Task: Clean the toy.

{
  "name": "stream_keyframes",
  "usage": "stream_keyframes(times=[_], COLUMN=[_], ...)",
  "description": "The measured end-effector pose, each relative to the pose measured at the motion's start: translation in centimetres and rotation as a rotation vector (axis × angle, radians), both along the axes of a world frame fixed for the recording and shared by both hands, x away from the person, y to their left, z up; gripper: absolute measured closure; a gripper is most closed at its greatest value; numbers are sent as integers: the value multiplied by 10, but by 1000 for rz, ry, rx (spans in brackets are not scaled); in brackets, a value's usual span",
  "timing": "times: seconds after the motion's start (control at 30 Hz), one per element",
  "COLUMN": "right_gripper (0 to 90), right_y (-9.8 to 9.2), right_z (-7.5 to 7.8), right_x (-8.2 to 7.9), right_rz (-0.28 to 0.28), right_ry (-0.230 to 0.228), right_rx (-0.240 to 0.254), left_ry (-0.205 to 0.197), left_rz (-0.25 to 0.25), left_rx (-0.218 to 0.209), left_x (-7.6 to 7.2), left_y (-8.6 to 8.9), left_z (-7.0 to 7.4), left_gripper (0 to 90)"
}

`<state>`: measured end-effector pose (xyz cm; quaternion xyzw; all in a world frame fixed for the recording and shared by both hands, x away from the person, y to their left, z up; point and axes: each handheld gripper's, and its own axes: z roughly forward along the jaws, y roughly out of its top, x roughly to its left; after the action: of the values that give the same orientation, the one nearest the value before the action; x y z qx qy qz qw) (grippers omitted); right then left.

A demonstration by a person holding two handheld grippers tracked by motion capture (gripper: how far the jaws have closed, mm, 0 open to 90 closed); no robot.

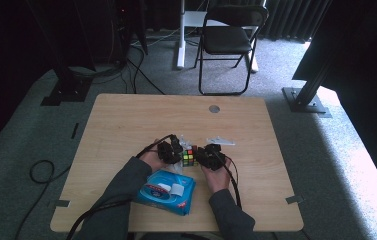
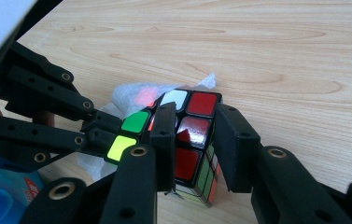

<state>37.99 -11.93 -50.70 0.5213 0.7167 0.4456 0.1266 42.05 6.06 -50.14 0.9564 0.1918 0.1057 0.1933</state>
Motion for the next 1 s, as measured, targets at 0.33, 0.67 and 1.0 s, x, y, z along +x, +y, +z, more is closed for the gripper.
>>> stream_keyframes(times=[0.33, 0.67, 1.0], right_gripper=[697, 696, 696], right_y=[0, 0, 1], right_z=[0, 0, 1], right_x=[0, 0, 0], right_rz=[0, 0, 4], right_ry=[1, 0, -4], right_rx=[-1, -2, -10], left_ry=[0, -31, -55], left_rz=[21, 8, 2], left_rx=[36, 7, -101], left_x=[5, -2, -10], left_y=[-4, 0, 12], left_z=[-5, 1, 24], left_gripper=[853, 850, 849])
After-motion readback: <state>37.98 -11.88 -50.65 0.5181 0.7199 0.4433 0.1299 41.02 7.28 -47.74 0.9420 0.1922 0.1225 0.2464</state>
